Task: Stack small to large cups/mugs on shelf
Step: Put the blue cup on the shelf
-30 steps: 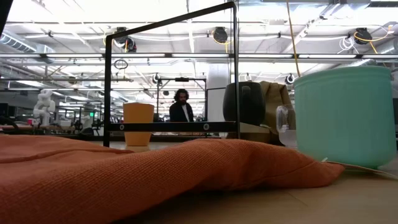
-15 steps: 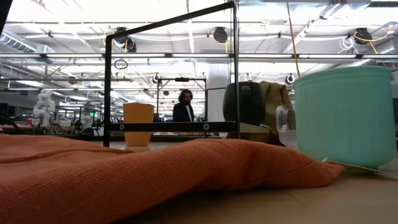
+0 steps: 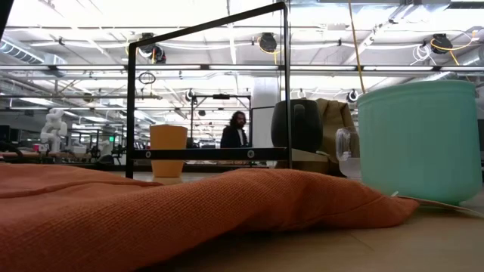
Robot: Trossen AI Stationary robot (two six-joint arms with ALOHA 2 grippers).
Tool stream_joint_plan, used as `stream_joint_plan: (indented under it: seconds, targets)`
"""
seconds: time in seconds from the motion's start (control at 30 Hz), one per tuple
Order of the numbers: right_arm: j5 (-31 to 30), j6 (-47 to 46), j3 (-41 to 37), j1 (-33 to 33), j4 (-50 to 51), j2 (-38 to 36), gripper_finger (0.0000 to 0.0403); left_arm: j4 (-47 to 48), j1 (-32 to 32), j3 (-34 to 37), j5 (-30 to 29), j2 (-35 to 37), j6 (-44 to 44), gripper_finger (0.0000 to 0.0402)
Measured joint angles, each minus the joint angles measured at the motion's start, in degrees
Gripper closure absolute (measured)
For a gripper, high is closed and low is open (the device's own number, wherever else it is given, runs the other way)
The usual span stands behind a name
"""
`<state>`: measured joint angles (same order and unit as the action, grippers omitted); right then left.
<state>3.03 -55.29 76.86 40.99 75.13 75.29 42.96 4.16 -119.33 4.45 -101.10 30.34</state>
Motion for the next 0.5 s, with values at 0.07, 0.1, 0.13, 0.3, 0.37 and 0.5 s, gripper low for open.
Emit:
stream_joint_plan:
  seconds: [0.07, 0.1, 0.13, 0.3, 0.37, 0.5]
  targets:
    - [0.00, -0.06, 0.00, 0.00, 0.26, 0.16, 0.0280, -0.01, 0.27, -0.01, 0.00, 0.00, -0.03, 0.0325]
    - [0.00, -0.22, 0.00, 0.00, 0.43, 0.25, 0.0280, -0.07, 0.45, -0.01, 0.00, 0.00, -0.03, 0.0325]
    - [0.00, -0.43, 0.00, 0.00, 0.52, 0.43, 0.0280, -0.20, 0.50, -0.02, 0.00, 0.00, -0.04, 0.0325]
    - [0.51, -2.47, -2.16, 0.00, 0.34, 0.62, 0.0280, -1.27, 1.16, 0.00, -0.02, 0.00, -0.06, 0.0325]
    - [0.55, -2.63, -3.02, 0.00, 0.53, 0.62, 0.0280, -1.60, 1.32, -0.02, 0.00, 0.02, -0.08, 0.0325]
    - [1.65, -2.77, -4.96, 0.00, -0.87, 0.61, 0.0280, -2.58, 1.69, 0.00, 0.00, 0.02, -0.08, 0.0325]
